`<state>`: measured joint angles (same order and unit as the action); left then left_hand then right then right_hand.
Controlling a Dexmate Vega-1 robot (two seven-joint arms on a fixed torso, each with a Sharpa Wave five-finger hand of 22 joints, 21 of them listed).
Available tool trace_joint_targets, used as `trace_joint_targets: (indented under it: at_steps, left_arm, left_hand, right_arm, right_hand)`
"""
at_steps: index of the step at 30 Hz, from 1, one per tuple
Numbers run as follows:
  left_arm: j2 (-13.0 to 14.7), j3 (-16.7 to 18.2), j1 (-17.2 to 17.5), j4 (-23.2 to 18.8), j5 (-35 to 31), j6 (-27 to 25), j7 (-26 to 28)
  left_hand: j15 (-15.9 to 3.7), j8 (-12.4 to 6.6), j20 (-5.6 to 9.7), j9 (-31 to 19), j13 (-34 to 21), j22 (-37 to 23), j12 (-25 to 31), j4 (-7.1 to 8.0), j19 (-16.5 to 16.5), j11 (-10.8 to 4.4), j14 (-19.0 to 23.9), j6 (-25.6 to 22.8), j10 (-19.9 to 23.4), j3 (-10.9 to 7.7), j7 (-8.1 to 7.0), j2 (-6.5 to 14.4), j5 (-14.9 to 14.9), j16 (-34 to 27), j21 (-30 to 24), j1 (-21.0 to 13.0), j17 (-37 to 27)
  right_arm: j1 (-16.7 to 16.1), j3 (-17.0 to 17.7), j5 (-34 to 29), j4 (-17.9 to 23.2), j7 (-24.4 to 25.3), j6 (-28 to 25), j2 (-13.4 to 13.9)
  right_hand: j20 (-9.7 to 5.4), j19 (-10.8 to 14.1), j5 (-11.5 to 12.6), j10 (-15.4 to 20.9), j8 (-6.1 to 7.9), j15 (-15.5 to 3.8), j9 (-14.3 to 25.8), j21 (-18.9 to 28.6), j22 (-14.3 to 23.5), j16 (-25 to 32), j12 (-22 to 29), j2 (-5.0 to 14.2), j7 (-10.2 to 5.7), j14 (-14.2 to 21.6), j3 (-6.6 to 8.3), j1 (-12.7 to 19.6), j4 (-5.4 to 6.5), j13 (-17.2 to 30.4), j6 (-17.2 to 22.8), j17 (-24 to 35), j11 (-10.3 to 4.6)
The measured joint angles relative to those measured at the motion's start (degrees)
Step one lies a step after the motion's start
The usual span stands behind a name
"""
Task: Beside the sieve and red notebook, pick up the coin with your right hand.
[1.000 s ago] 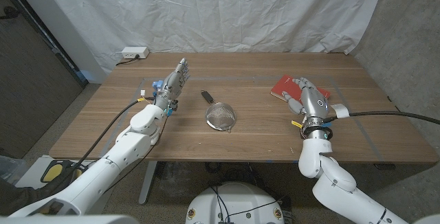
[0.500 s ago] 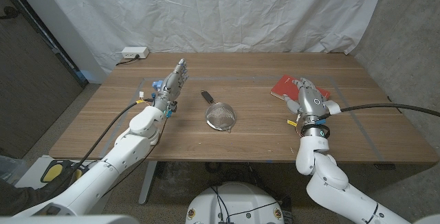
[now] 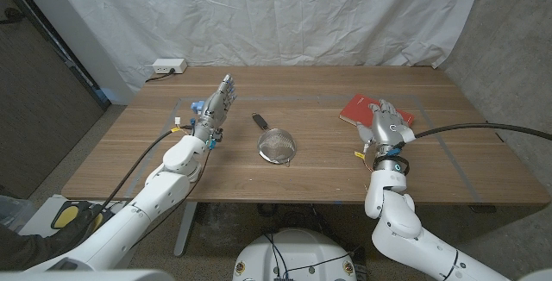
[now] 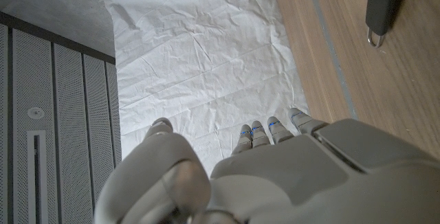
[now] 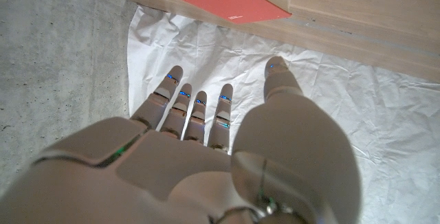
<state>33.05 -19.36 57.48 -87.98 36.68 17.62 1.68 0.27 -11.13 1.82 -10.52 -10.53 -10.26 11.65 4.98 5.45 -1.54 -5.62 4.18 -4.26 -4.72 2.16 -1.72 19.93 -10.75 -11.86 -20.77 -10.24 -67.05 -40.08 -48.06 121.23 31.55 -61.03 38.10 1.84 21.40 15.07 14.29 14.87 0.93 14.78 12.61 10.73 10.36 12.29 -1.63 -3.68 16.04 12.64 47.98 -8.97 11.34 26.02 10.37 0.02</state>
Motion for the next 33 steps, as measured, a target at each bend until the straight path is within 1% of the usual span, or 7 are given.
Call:
trace_joint_targets:
  at_steps: [3, 4, 13, 18, 22, 30, 33]
  left_arm:
    - [-0.04, 0.03, 0.06, 0.17, 0.0, 0.0, 0.0]
    - [-0.05, 0.05, 0.13, 0.23, 0.28, 0.65, -0.57]
    - [0.08, 0.14, 0.41, 0.22, 0.54, 0.89, -1.0]
    - [0.28, 0.2, 0.58, -0.22, 0.55, 0.89, -0.93]
    - [0.28, 0.26, 0.69, -0.4, 0.55, 0.85, -0.8]
    - [-0.05, 0.3, 0.67, -0.48, 0.55, 1.21, -0.74]
    - [-0.06, 0.29, 0.57, -0.59, 0.46, 1.21, -0.71]
  left_hand:
    - [0.0, 0.0, 0.0, 0.0, 0.0, 0.0, 0.0, 0.14, 0.0, 0.0, 0.0, 0.0, 0.0, 0.14, 0.0, 0.0, 0.0, 0.0, 0.0, 0.0, 0.0]
    - [0.0, 0.0, 0.0, 0.0, 0.0, 0.0, 0.0, 0.14, 0.0, 0.0, 0.0, 0.0, 0.0, 0.14, 0.0, 0.0, 0.0, 0.0, 0.0, 0.0, 0.0]
    - [0.0, 0.0, 0.22, 0.0, 0.0, 0.0, 0.0, 0.14, 0.23, 0.0, 0.0, -0.2, 0.0, 0.14, -0.21, 0.05, 0.0, 0.0, 0.0, 0.05, 0.0]
    - [0.0, 0.0, 0.22, 0.0, 0.0, 0.01, 0.0, 0.14, 0.23, 0.0, 0.0, -0.2, 0.0, 0.14, -0.21, 0.24, 0.0, 0.0, 0.0, 0.24, 0.0]
    - [0.0, 0.0, 0.22, 0.0, 0.0, 0.01, 0.0, 0.3, 0.22, 0.0, 0.0, -0.2, 0.0, 0.3, -0.21, 0.24, 0.0, 0.0, 0.0, 0.24, 0.0]
    - [0.0, 0.0, 0.22, 0.0, 0.0, 0.01, 0.0, 0.3, 0.22, 0.31, 0.0, -0.2, -0.31, 0.3, -0.21, 0.23, 0.0, 0.0, 0.0, 0.24, 0.0]
    - [0.0, 0.0, 0.22, 0.0, 0.0, 0.01, 0.0, 0.3, 0.22, 0.31, 0.0, -0.2, -0.31, 0.3, -0.21, 0.23, 0.0, 0.0, 0.0, 0.23, 0.0]
  right_arm:
    - [0.0, 0.0, -1.12, 0.0, -0.72, -2.17, 0.0]
    - [1.98, -3.01, -1.68, -1.19, -1.04, -3.44, -0.53]
    - [4.66, -6.47, -3.45, -2.98, -2.4, -8.0, -0.96]
    - [6.15, -8.04, -3.71, -4.08, -2.81, -9.45, -1.02]
    - [7.04, -9.05, -3.84, -4.68, -3.38, -10.84, -1.03]
    - [9.34, -11.55, -3.85, -6.19, -4.15, -13.71, -1.16]
    - [9.95, -12.28, -3.74, -6.8, -4.1, -14.42, -1.26]
  right_hand:
    - [0.0, 0.01, 0.0, -0.31, 0.34, 0.0, 0.24, -0.14, 0.09, 0.0, 0.0, 0.0, 0.13, 0.0, -0.33, 0.0, 0.33, 0.0, 0.13, 0.18, -0.31]
    - [0.0, 0.01, 0.0, -0.31, 0.44, 0.03, 0.32, -0.14, 0.09, 0.0, 0.0, 0.0, 0.33, -0.03, -0.39, 0.0, 0.39, 0.18, 0.33, 0.18, -0.31]
    - [0.01, 0.01, 0.66, -0.3, 1.31, 0.2, 1.21, -0.14, 0.08, 0.0, 0.01, 0.0, 0.42, -0.2, -0.62, 0.0, 0.62, 0.27, 1.63, 0.18, -0.31]
    - [-0.02, -0.01, 0.68, -0.61, 1.33, 0.2, 1.68, -0.13, 0.08, 0.0, 0.01, 0.0, 0.65, -0.2, -0.62, 0.0, 0.62, 0.27, 1.86, 0.17, -0.02]
    - [-0.62, -0.61, 1.29, -0.91, 1.67, 0.2, 2.44, -0.35, 0.22, 0.0, 0.01, 1.41, 0.45, -0.19, -0.12, 1.45, 0.6, 0.54, 1.66, 0.17, -0.31]
    - [-1.54, -1.52, 1.72, -1.75, 2.45, -0.17, 3.45, -0.35, 0.35, 0.0, 0.27, 1.38, 0.12, -0.98, -0.05, 2.29, 0.53, 0.8, 1.9, 0.39, -0.1]
    - [-1.78, -2.58, 2.17, -2.05, 2.94, -0.44, 4.01, -0.76, 0.54, 0.0, 0.35, 1.65, -0.12, -1.25, -0.05, 2.57, 0.53, 0.81, 2.13, 0.45, -0.02]
